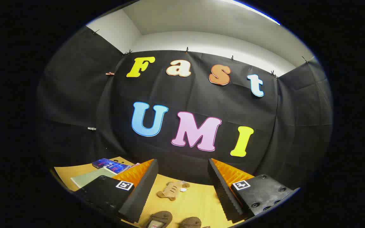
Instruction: Open the storage box then place both shoes into the box .Put the left shoe in first, then the right shoe, with the right side of both shoes facing outward in a uniform manner.
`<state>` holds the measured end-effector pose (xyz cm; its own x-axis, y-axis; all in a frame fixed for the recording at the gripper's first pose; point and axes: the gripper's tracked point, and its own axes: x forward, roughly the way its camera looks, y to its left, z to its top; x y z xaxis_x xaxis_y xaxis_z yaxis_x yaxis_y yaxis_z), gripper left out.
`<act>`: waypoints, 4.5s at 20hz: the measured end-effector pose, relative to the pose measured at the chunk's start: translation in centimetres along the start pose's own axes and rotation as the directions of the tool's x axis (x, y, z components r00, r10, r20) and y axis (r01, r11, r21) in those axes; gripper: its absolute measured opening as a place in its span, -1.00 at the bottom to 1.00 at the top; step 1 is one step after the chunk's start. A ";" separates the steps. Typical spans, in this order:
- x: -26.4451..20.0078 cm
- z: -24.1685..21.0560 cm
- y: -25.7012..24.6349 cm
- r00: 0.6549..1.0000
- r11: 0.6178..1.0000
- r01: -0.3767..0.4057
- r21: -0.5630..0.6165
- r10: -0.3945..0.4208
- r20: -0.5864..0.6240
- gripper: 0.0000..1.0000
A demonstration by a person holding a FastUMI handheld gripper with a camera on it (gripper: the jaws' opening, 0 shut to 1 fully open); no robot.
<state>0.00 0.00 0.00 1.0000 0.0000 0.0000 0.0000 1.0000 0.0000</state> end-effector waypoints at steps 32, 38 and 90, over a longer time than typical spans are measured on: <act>3.4 -11.5 14.9 0.754 0.739 -0.491 0.462 0.626 -0.201 0.99; 2.3 -20.0 19.4 0.505 0.506 -0.390 0.769 0.816 -0.281 0.97; 7.0 -4.3 33.9 0.408 0.158 -0.356 0.921 0.913 0.001 -0.83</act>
<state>6.97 33.90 -4.25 0.4081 0.9129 0.0012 -0.3563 0.1580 0.9209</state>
